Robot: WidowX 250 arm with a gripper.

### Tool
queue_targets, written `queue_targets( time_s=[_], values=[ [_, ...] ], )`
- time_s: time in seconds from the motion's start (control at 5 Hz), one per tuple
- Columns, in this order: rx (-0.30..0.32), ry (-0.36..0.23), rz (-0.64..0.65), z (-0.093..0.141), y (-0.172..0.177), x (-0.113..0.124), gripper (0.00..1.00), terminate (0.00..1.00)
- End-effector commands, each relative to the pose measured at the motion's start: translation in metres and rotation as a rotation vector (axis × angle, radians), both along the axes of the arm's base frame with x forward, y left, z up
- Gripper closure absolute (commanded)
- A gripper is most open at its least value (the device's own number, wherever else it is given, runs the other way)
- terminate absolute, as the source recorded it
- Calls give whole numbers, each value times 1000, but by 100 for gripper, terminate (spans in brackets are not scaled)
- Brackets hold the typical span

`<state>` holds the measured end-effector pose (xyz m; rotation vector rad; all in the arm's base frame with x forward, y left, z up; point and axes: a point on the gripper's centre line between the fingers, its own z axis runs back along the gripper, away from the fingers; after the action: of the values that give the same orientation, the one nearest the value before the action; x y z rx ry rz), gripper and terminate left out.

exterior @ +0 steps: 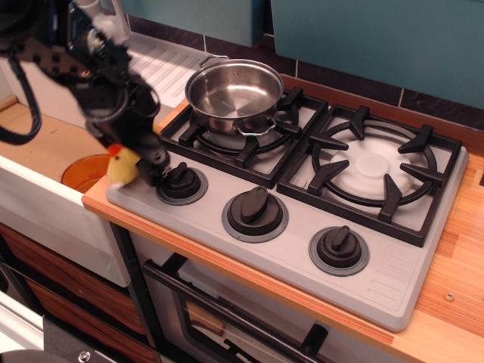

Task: Put stuffedduck in pan

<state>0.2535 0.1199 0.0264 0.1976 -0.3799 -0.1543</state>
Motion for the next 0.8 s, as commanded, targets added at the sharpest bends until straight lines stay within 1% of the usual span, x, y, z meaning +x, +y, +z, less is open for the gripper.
queue_targets(
  time_s=[0.0,0.2,0.4,0.6],
  values=[
    [-9,2,-14,-18,7,-1,0,0],
    [2,26,-8,-18,10,2,100,0],
    [14,49,-20,-9,14,1,100,0],
    [45,93,-18,18,21,0,100,0]
  ],
)
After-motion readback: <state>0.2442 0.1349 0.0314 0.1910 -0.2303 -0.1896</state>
